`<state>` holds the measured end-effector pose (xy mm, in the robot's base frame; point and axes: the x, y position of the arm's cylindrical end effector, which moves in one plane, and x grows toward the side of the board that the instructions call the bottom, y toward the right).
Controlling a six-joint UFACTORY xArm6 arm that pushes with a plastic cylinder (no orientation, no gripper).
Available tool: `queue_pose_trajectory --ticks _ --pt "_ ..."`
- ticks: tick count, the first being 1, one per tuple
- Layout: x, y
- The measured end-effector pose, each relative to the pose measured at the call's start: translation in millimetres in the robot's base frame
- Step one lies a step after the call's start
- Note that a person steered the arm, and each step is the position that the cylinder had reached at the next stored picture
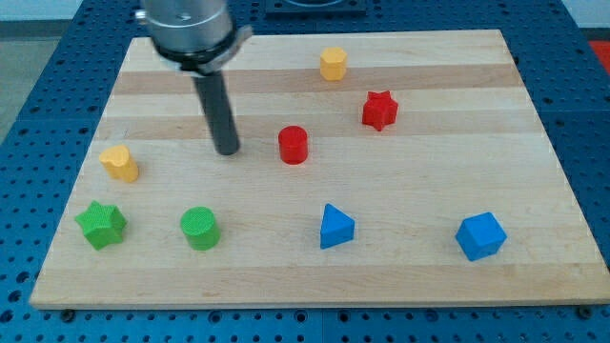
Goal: Push the red circle and blue triangle diagonal to each other
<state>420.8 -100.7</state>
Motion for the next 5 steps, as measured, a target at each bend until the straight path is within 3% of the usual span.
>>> queue_pose_trajectory --ticks 5 --pt "-15.7 160.5"
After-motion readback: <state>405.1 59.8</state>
